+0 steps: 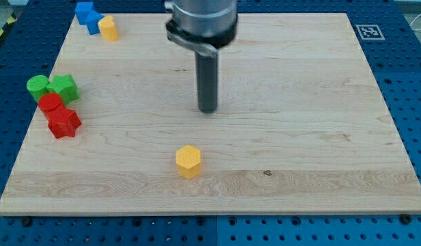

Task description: Nudge the yellow hexagon up a bit

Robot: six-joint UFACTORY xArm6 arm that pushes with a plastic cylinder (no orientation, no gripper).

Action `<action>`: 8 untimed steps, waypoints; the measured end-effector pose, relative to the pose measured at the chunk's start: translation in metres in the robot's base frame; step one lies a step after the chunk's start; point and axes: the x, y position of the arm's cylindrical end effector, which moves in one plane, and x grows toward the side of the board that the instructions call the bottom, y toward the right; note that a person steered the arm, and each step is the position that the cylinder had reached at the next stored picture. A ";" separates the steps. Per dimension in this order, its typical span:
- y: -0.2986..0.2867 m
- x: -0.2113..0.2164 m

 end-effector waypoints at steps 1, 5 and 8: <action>0.025 0.060; -0.004 0.111; -0.037 0.023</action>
